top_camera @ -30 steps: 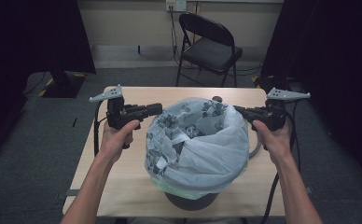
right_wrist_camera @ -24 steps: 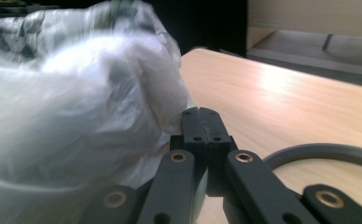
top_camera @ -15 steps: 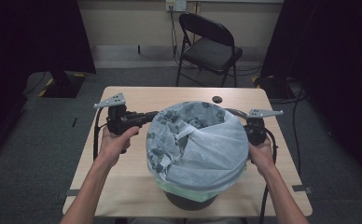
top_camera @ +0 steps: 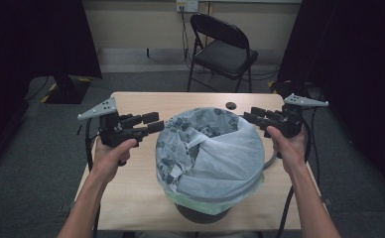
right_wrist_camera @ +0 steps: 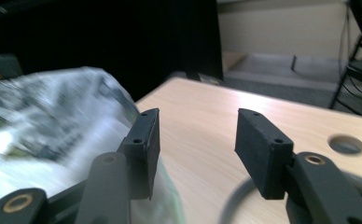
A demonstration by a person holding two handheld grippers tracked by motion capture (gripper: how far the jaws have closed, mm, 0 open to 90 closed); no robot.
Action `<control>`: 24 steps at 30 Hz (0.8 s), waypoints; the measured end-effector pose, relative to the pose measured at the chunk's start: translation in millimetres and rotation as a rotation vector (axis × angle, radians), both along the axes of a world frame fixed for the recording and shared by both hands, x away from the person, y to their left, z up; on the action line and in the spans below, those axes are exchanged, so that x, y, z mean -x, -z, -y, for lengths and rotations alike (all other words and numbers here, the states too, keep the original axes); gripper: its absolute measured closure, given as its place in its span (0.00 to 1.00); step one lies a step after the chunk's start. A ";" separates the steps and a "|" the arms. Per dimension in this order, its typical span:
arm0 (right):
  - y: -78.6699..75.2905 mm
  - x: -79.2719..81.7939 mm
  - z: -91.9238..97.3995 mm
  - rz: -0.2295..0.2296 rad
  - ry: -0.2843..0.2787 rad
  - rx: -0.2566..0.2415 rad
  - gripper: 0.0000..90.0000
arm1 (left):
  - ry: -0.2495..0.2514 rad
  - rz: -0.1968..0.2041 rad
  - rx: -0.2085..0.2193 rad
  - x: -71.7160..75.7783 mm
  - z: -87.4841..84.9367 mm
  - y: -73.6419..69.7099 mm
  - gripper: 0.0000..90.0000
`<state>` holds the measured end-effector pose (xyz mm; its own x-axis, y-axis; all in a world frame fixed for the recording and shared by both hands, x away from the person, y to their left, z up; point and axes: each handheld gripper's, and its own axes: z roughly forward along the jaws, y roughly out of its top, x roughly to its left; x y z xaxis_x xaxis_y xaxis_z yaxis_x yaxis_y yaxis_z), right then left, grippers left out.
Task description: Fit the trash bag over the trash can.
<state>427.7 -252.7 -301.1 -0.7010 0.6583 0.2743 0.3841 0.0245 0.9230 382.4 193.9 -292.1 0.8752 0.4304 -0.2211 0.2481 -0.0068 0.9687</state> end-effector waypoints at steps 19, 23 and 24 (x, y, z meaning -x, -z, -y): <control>-25.0 15.5 -14.0 0.063 -0.045 0.002 0.42 | -0.009 0.002 -0.015 9.0 -16.6 13.8 1.00; -23.7 17.1 -20.7 0.057 -0.070 0.011 0.42 | -0.002 -0.021 -0.046 7.7 -18.5 25.9 1.00; -23.9 16.8 -20.9 0.056 -0.070 0.014 0.41 | -0.008 -0.022 -0.070 7.0 -16.3 28.6 1.00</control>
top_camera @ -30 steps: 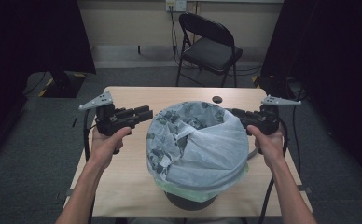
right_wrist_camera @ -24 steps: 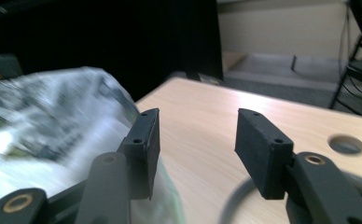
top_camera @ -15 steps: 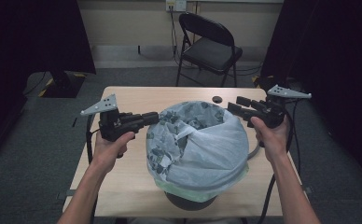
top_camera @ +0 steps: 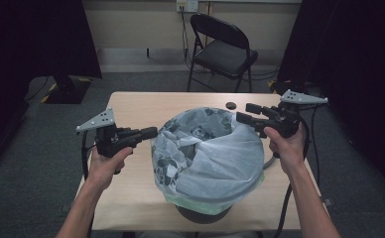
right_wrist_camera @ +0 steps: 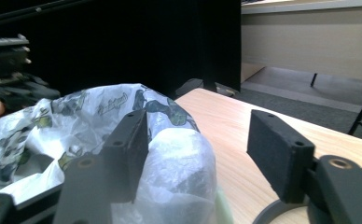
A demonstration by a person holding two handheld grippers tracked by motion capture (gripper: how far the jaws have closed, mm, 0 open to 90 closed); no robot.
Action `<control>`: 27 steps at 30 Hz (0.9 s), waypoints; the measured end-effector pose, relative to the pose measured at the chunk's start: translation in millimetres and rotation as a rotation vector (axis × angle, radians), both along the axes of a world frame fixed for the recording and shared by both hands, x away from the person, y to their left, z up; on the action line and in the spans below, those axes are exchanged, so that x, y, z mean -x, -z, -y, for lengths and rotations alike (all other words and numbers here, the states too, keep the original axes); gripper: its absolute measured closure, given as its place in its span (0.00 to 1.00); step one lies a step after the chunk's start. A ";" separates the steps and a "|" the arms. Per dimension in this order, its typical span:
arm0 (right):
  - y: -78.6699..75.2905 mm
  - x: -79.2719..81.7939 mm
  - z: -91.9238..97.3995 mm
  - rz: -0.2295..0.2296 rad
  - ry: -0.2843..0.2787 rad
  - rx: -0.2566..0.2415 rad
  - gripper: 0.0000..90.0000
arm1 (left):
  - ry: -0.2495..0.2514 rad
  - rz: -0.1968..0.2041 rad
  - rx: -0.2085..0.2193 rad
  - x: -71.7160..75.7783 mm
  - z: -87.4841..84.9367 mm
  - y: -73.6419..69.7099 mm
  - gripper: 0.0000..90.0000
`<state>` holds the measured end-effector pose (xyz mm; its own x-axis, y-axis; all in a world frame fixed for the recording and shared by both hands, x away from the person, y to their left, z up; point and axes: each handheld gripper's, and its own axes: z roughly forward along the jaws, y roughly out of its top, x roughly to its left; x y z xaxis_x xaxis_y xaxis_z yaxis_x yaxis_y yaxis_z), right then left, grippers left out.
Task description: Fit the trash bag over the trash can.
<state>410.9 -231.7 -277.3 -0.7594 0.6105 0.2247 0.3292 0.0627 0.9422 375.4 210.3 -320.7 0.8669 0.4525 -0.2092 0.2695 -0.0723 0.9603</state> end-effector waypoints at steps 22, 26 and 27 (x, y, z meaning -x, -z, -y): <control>-40.2 16.8 -39.6 0.120 -0.215 0.112 0.62 | -0.080 -0.031 0.131 -9.7 0.0 -3.7 0.50; -57.8 19.7 -54.9 0.135 -0.231 0.115 0.62 | -0.080 -0.015 0.131 -8.2 3.2 -12.3 0.48; -61.1 19.7 -60.0 0.133 -0.237 0.117 0.62 | -0.080 -0.008 0.132 -7.9 4.7 -14.3 0.47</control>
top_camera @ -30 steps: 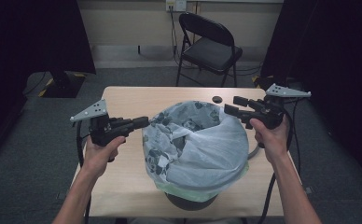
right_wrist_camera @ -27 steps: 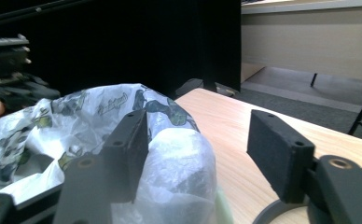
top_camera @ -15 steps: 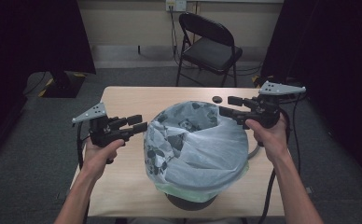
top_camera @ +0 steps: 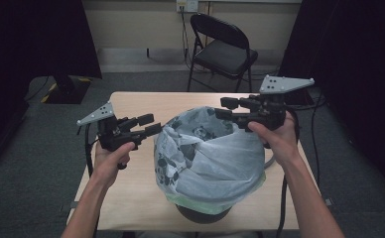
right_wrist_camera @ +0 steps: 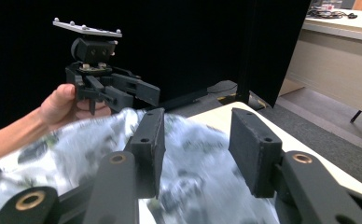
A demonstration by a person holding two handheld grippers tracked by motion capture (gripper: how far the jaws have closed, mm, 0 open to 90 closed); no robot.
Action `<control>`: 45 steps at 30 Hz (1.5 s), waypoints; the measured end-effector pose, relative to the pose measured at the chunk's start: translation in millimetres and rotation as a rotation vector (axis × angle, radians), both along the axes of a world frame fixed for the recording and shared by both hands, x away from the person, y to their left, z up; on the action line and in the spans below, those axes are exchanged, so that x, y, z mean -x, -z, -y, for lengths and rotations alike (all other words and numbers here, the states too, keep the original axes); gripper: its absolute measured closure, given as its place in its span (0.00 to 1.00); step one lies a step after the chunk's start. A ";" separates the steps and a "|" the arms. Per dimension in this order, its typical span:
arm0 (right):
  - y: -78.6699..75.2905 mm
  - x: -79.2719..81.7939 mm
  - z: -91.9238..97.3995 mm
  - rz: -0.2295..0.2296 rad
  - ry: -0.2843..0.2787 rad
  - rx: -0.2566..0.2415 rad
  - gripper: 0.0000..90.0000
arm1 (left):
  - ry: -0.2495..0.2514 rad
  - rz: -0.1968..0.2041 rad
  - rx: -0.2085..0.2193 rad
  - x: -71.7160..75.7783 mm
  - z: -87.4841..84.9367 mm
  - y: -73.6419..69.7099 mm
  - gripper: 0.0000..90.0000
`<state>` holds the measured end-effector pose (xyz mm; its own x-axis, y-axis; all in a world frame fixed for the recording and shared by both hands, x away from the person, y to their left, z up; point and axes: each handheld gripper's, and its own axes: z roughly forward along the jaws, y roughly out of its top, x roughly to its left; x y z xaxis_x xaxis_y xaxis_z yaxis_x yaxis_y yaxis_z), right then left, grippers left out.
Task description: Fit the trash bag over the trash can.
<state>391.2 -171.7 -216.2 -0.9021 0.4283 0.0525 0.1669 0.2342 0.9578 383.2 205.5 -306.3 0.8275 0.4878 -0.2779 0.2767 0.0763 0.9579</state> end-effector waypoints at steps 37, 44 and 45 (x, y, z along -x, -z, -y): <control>76.4 -41.0 -101.2 -0.277 0.020 0.691 0.41 | 0.023 -0.016 -0.102 -8.6 35.1 2.1 0.52; 90.4 -36.7 -105.7 -0.214 0.038 0.781 0.42 | 0.020 -0.026 -0.115 -8.0 35.4 0.3 0.57; 89.1 -35.9 -105.4 -0.210 0.034 0.782 0.39 | 0.020 -0.027 -0.115 -8.0 35.4 0.3 0.57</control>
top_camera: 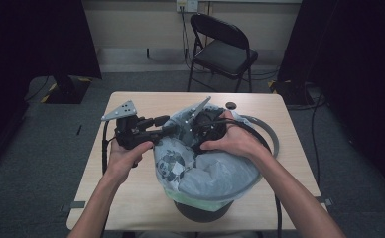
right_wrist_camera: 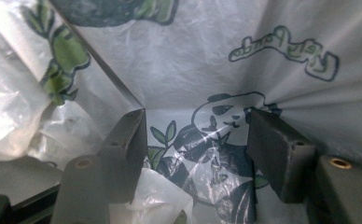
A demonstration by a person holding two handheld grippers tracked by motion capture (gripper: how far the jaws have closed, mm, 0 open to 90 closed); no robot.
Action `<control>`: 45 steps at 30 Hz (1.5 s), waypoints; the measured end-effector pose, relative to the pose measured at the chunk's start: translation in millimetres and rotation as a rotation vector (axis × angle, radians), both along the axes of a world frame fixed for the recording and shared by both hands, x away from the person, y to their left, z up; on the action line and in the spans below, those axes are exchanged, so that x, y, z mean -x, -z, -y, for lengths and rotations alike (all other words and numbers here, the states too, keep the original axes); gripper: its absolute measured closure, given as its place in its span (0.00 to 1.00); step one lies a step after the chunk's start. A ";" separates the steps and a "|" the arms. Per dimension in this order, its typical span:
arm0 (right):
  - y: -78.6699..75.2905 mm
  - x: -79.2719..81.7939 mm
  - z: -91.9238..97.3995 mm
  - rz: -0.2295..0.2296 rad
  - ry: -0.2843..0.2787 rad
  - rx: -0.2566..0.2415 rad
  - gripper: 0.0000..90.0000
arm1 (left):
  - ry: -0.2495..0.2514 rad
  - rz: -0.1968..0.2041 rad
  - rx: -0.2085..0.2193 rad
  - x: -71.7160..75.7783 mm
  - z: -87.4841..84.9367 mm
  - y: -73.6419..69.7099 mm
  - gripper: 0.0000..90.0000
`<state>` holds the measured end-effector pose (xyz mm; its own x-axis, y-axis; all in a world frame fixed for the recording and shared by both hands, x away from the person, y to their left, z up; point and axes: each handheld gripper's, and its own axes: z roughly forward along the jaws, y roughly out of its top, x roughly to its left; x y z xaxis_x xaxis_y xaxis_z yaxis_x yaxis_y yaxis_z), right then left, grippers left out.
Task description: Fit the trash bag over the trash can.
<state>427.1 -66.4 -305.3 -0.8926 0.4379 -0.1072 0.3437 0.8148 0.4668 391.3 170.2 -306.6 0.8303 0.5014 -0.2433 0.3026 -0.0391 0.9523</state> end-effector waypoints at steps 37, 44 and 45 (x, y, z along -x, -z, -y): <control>-9.3 22.9 -28.1 0.048 -0.037 -0.128 0.29 | -0.017 -0.021 0.027 -8.3 -5.2 1.4 0.65; -14.9 6.5 -5.0 0.016 0.038 -0.176 0.32 | -0.018 -0.019 0.021 -7.6 -5.2 0.7 0.65; -13.2 5.0 -4.5 0.002 0.036 -0.165 0.32 | -0.018 -0.019 0.020 -7.4 -5.1 0.6 0.65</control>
<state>422.1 -61.8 -292.0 -0.8758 0.4816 -0.0328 0.3704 0.7140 0.5941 398.7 175.2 -307.2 0.8162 0.5113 -0.2691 0.3210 -0.0140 0.9470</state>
